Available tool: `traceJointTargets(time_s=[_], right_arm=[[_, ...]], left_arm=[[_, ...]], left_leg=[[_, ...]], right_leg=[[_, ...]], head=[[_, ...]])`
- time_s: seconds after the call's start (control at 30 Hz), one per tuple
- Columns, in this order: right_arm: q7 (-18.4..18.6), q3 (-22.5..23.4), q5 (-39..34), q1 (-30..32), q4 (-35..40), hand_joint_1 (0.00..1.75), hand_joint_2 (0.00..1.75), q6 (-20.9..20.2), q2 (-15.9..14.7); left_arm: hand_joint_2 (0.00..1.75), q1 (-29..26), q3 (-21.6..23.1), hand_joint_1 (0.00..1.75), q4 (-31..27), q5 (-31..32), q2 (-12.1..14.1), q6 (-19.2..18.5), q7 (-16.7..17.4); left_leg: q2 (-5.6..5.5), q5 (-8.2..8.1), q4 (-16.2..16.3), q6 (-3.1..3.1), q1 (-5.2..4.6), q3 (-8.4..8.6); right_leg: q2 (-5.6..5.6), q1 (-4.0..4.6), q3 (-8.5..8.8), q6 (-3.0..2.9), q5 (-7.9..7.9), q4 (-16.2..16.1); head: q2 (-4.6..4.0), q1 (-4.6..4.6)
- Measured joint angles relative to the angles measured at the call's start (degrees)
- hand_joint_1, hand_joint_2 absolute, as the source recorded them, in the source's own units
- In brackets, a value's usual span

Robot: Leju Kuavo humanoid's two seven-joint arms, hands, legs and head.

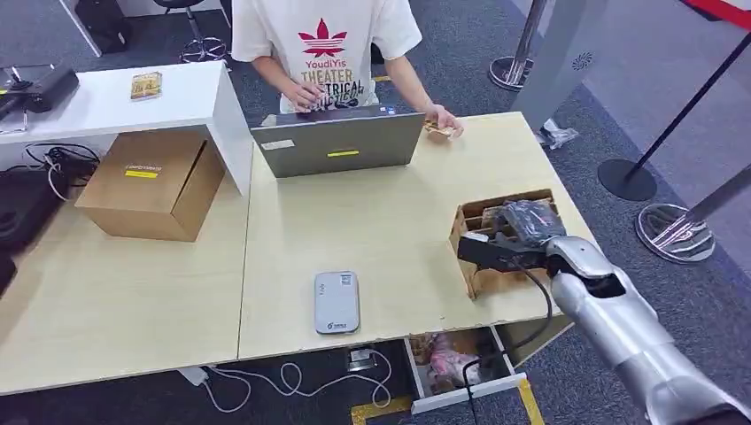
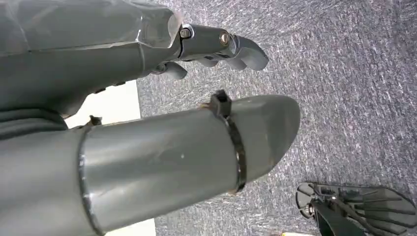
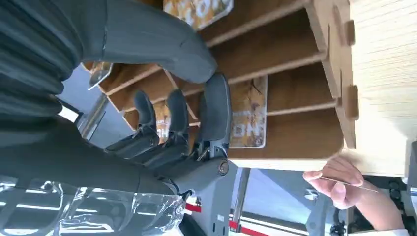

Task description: Pass the card to the sensor for recognition and then transmit it.

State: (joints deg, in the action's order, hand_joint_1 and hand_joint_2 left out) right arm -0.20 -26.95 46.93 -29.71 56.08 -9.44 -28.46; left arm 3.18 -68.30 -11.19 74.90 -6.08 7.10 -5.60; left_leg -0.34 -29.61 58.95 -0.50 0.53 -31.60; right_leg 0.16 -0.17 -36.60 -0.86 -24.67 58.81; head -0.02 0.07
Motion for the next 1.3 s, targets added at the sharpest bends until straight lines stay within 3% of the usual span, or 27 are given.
traceJointTargets(time_s=[0.37,0.4,0.43,0.47,0.73,0.9,1.13,1.3], right_arm=[[-0.5,0.0,-1.0,0.2,-0.3,1.27,1.75,0.3,-1.2],[-0.6,0.0,-1.1,0.2,-0.3,1.13,1.75,0.3,-1.3],[-0.6,0.0,-1.1,0.2,-0.3,0.47,1.75,0.3,-1.3],[-0.7,0.0,-1.1,0.2,-0.3,0.21,1.75,0.3,-1.4],[-1.4,0.0,-1.4,-0.2,-0.5,0.14,1.75,0.6,-1.5],[-1.4,-0.1,-1.3,-0.9,-0.5,0.28,1.75,0.9,-1.5],[-1.5,-1.0,-1.0,-1.6,0.0,0.3,1.75,0.8,-1.5],[-1.5,-1.6,-0.6,-2.4,0.1,0.42,1.75,0.1,-1.5]], left_arm=[[0.0,0.0,0.0,0.0,0.0,0.4,0.0,-0.3,-0.4],[0.0,0.0,0.0,0.0,0.0,0.4,0.0,-0.3,-0.4],[0.0,0.0,0.0,0.0,0.0,0.4,0.0,-0.3,-0.4],[0.0,0.0,0.0,0.0,0.0,0.4,0.0,-0.3,-0.4],[0.0,0.0,0.0,0.0,0.0,0.4,0.0,-0.3,-0.5],[0.0,0.0,0.0,0.0,0.0,0.4,0.0,-0.3,-0.6],[0.0,0.0,0.0,0.0,0.0,0.3,0.0,-0.4,-0.6],[0.0,0.0,0.0,0.0,0.0,0.0,0.0,-0.4,-0.5]], left_leg=[[0.0,0.0,0.0,0.0,-0.01,0.01],[0.0,0.0,0.0,0.0,-0.01,0.01],[0.0,0.0,0.0,0.0,-0.01,0.01],[0.0,0.0,0.0,0.0,-0.01,0.01],[0.04,0.0,0.0,0.0,-0.01,0.03],[0.04,0.01,0.0,0.0,-0.01,0.03],[0.03,0.01,0.0,-0.01,0.0,0.03],[0.03,0.01,0.0,-0.01,0.01,0.01]], right_leg=[[-0.01,0.0,0.0,0.01,0.0,0.0],[-0.01,0.0,0.0,0.01,0.0,0.0],[-0.01,0.0,0.0,0.01,0.0,0.0],[-0.01,0.0,0.0,0.0,0.0,0.0],[0.01,0.0,0.02,0.0,0.01,0.0],[0.01,0.0,0.03,0.01,0.02,0.0],[0.02,0.0,0.03,0.0,0.03,0.0],[0.01,0.0,0.03,0.0,0.03,0.0]], head=[[0.0,0.0],[0.0,0.0],[0.0,0.02],[0.0,0.0],[0.0,0.0],[0.0,0.0],[0.0,0.0],[0.0,0.0]])
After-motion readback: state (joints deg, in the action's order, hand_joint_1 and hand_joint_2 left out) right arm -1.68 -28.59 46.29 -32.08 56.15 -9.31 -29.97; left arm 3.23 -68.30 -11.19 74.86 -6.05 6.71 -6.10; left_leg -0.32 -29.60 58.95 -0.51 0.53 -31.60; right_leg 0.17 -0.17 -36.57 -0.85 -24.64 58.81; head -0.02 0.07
